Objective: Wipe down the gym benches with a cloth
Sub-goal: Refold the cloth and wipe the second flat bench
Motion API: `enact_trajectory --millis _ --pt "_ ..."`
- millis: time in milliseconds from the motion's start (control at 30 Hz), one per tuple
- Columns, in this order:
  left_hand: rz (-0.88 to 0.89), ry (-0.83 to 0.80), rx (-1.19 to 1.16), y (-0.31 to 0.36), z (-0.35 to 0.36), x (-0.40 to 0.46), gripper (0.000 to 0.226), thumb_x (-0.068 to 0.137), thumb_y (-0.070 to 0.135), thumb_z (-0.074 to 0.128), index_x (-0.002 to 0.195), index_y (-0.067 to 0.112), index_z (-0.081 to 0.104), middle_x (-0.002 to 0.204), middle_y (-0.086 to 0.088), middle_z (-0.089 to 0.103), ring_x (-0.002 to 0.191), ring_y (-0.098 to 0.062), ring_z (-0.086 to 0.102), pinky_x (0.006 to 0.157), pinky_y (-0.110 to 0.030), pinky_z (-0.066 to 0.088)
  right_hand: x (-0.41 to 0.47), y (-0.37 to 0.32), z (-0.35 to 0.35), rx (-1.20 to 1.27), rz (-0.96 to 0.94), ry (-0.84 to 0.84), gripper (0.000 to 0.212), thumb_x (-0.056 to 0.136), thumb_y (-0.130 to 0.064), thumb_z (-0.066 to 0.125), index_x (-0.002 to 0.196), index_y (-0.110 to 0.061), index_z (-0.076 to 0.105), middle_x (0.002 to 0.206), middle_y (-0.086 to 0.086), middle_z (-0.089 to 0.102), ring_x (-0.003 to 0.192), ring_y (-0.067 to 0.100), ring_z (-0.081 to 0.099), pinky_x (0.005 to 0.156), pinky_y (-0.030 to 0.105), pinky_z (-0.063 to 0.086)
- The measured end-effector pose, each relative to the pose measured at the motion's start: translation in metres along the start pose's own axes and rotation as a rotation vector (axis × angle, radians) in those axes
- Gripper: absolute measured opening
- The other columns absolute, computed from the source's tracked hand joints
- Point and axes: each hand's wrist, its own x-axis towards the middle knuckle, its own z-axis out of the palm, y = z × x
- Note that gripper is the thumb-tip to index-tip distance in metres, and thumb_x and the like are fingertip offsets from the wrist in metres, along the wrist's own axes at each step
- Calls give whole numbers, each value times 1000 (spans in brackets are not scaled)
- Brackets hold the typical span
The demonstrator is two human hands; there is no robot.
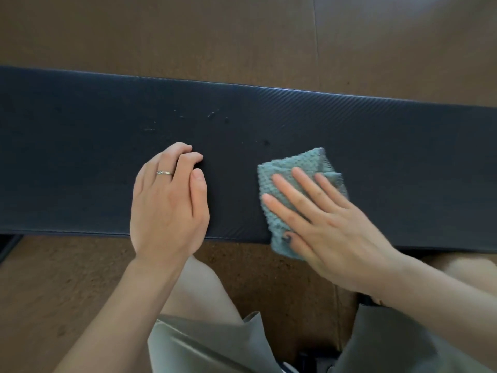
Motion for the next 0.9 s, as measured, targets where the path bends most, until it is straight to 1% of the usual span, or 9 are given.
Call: enact_trajectory --millis 167,267,333,400,467,600,700,800,900 --pt "28 -19 -6 -4 -3 0 38 109 24 32 130 12 62 142 -6 57 131 -25 53 115 -45 39 52 -37 -6 55 -53 42 62 109 -48 20 164 -25 4 172 3 -1 158 29 -8 128 51 6" --pt "25 -7 -23 -7 -4 -2 39 109 24 32 129 12 63 142 -5 57 130 -24 53 115 -42 38 32 -19 -6 17 -108 -6 61 109 -47 17 164 -27 0 172 2 -3 158 26 -9 128 50 6" --pt "30 3 -27 -6 -3 -2 39 108 24 33 128 12 65 141 -5 58 129 -24 53 114 -41 37 12 -1 -6 -30 -122 -27 60 109 -46 15 164 -26 1 172 3 -1 158 26 -6 127 50 10" --pt "38 14 -27 -6 -1 -1 40 108 24 32 127 12 65 140 -5 59 128 -24 53 114 -42 37 -1 7 -4 -38 -82 -32 59 110 -46 13 164 -25 3 172 3 3 158 27 -2 125 50 13" --pt "43 25 -26 -6 0 0 40 108 24 32 127 12 65 140 -5 59 128 -25 54 114 -43 38 3 1 -1 -11 -33 -24 59 110 -46 13 164 -26 4 172 3 2 158 28 -4 126 51 12" --pt "56 20 -24 -7 -1 1 40 109 24 31 128 11 64 140 -7 58 127 -26 54 113 -44 39 65 -21 -9 80 12 54 59 109 -47 14 164 -28 0 172 0 -4 158 26 -10 128 49 4" --pt "65 24 -20 -8 0 1 40 109 24 31 128 11 63 140 -7 59 127 -26 54 113 -45 40 103 -22 -19 92 14 75 60 108 -46 14 164 -27 3 172 1 -1 158 26 -6 128 48 5" --pt "45 29 -43 -8 0 -1 41 108 24 31 128 12 65 140 -6 59 128 -24 54 113 -43 39 77 1 -13 41 -14 42 60 108 -45 14 164 -27 3 172 0 -2 158 23 -7 128 46 6" --pt "30 33 -41 -7 0 -2 41 108 25 31 127 11 65 140 -5 59 128 -24 55 113 -43 41 34 38 -7 10 40 17 59 108 -44 15 164 -29 1 172 -3 -2 158 20 -7 128 47 11"
